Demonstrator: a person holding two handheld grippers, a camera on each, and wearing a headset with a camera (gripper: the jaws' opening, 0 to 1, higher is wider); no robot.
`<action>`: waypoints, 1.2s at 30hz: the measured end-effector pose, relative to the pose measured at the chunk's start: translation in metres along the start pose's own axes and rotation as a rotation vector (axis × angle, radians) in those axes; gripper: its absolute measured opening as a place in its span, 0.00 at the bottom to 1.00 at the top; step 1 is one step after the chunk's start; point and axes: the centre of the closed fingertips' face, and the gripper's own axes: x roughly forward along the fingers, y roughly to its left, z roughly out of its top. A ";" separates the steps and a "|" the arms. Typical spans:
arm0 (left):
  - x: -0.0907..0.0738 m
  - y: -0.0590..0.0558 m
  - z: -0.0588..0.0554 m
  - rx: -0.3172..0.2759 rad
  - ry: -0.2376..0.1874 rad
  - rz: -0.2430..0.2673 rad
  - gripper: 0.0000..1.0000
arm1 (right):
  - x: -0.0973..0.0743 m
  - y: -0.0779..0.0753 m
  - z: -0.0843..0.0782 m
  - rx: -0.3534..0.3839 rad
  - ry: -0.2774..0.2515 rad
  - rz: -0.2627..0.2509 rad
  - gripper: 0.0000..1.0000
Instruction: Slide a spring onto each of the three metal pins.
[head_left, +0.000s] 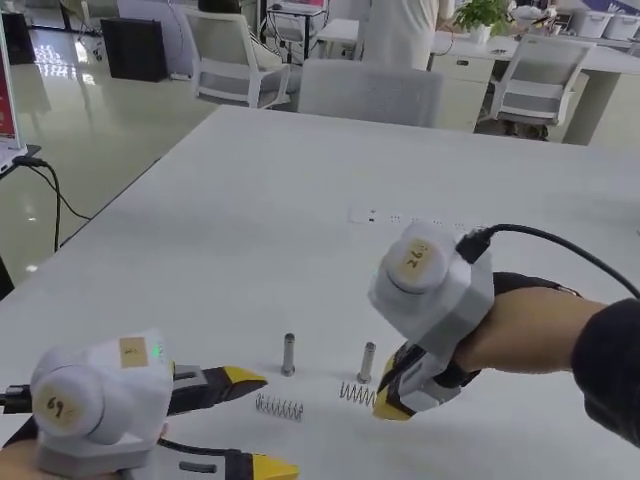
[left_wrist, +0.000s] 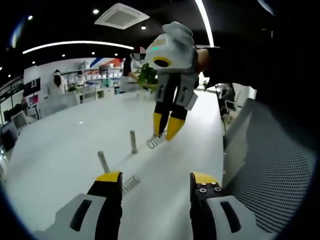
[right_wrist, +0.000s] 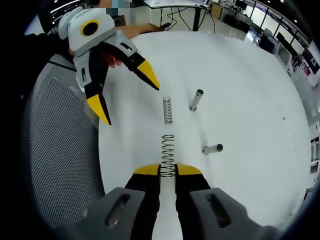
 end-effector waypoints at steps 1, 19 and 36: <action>0.001 -0.001 0.001 0.006 -0.001 -0.004 0.47 | 0.000 0.002 0.001 -0.012 0.003 0.002 0.08; 0.013 -0.013 0.019 0.052 -0.019 -0.070 0.36 | -0.008 0.021 0.014 -0.136 0.017 0.042 0.08; 0.019 -0.023 0.029 0.086 -0.031 -0.117 0.23 | -0.009 0.034 0.022 -0.212 0.022 0.072 0.08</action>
